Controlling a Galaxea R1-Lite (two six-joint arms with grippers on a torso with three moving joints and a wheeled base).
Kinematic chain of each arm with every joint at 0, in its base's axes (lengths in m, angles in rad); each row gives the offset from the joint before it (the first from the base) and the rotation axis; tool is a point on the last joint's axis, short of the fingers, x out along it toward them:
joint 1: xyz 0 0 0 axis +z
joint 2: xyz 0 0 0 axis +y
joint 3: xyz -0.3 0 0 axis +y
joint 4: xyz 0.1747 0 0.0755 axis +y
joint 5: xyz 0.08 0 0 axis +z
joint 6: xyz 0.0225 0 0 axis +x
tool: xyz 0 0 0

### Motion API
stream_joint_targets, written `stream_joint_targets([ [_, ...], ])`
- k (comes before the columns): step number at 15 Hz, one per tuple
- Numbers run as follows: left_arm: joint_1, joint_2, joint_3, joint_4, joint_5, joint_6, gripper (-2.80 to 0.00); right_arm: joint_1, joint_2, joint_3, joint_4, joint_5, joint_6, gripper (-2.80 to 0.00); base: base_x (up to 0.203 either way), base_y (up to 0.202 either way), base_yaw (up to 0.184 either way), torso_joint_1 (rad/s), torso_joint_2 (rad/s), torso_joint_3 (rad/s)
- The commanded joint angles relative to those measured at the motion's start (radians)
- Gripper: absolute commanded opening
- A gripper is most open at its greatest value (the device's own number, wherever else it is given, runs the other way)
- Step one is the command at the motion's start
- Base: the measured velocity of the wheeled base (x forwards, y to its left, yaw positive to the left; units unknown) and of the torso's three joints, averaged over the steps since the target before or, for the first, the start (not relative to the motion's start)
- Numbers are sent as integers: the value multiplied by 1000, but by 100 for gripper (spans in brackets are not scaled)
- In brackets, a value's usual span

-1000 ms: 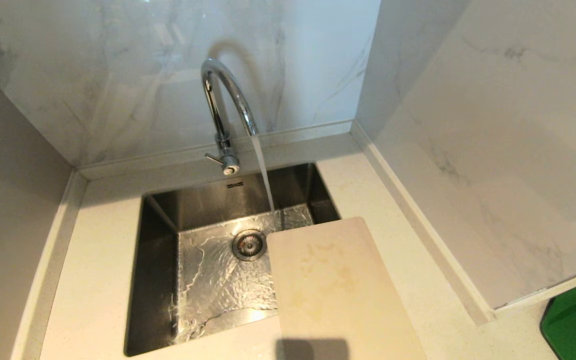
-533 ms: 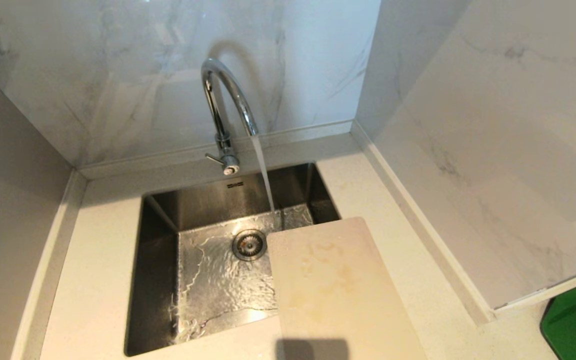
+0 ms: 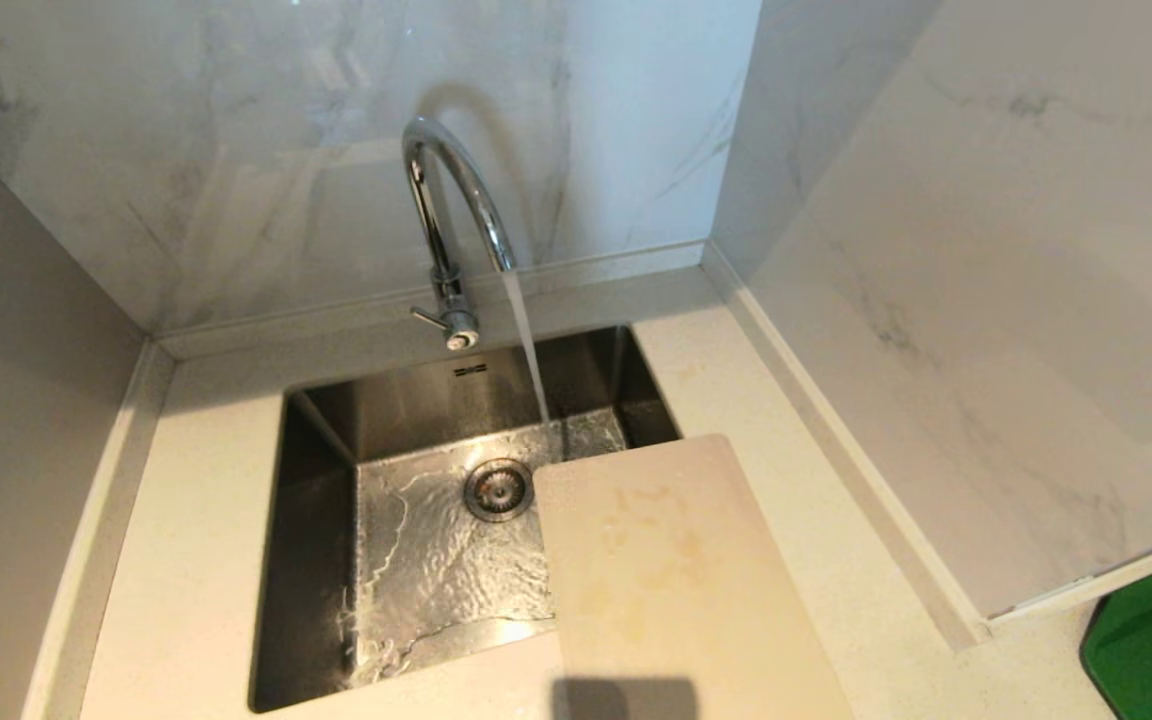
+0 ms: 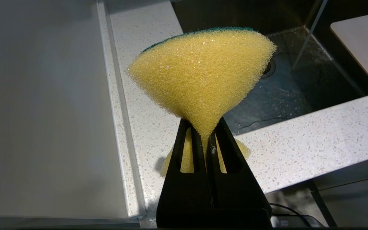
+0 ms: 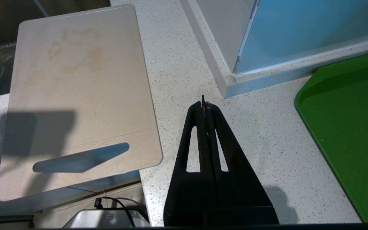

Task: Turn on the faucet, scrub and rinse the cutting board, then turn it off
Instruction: Pick up the cutting board

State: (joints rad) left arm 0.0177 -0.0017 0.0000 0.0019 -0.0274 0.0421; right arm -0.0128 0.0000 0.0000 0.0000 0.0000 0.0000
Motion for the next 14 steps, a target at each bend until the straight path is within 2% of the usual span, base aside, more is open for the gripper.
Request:
stream_joint_targets([
  [1,1,-3,3,0,0,1,-280,0,0,0,0,0,0,-280,0,0,0,0,0,0],
  [14,1,-3,3,0,0,1,-280,0,0,2,1,0,0,-280,0,0,0,0,0,0],
])
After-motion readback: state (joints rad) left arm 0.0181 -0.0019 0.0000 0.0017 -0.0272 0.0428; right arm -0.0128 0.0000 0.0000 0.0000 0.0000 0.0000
